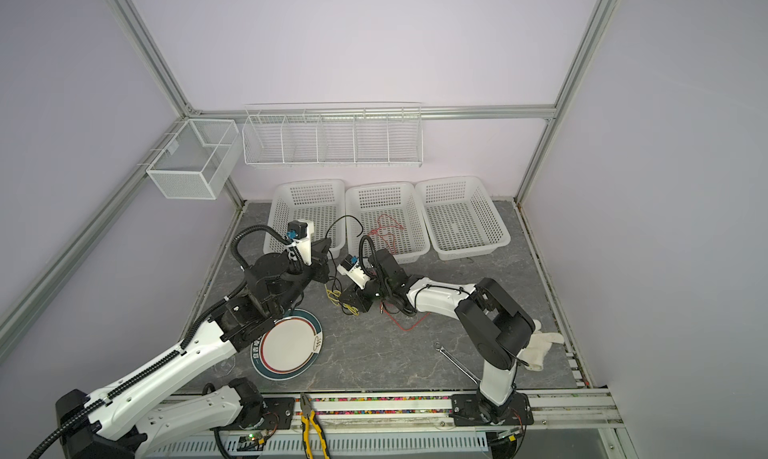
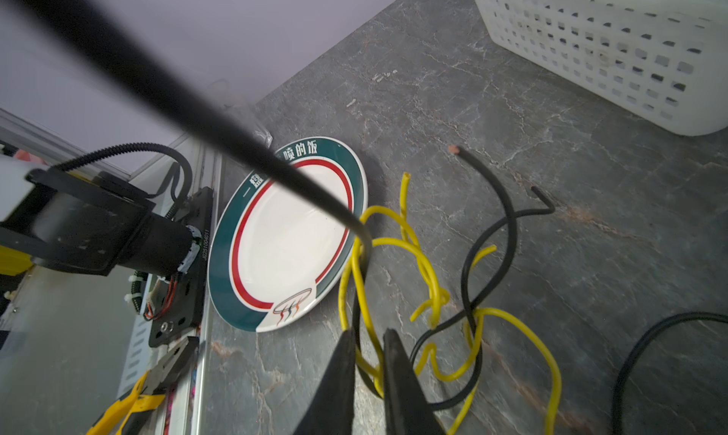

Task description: Untangle the cables

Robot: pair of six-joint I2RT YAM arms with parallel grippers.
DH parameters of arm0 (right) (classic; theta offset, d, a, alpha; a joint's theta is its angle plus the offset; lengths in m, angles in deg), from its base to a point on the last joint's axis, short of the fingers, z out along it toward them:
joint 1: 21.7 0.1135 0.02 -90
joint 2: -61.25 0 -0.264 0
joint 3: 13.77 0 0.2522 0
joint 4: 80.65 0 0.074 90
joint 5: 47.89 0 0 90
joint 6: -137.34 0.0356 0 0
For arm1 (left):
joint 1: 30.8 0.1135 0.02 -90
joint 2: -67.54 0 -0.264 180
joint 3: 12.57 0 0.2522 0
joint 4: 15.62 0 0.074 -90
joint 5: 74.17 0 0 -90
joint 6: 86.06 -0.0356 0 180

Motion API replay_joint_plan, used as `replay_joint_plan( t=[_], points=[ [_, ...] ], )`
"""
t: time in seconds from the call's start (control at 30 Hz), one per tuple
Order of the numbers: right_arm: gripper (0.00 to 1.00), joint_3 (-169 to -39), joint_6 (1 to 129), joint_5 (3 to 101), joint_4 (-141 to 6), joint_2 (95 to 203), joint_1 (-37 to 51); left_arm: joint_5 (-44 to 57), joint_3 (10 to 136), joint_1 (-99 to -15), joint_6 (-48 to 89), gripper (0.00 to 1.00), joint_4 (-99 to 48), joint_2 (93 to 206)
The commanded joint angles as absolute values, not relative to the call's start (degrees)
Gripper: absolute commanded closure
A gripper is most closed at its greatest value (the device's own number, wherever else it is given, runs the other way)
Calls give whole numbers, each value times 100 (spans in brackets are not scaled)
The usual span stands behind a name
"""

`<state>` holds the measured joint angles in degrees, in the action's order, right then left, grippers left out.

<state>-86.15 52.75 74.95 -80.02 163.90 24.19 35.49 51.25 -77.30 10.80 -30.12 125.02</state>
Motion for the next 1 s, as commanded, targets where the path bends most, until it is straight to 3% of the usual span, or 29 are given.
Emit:
replay_joint_plan(
  t=[0.0, 0.17, 0.3, 0.47, 0.97],
  points=[
    [83, -8747, 5336, 7790, -8217, 16553, 2460, 3577, 5288, -7700, 1203, 100, -2879, 12515],
    [83, -8809, 5401, 7884, -8302, 16653, 2458, 3587, 5280, -7702, 1221, 100, -2877, 12520],
    [93, -8814, 5419, 7927, -8307, 16690, 2454, 3595, 5287, -7702, 1193, 100, -2864, 12509],
    [93, -8703, 5389, 7713, -8226, 16647, 2455, 3729, 5311, -7702, 1109, 100, -2898, 12494],
    [93, -8243, 5165, 6676, -7673, 16637, 2436, 5414, 6361, -7703, 435, 100, -3928, 11979]
  ],
)
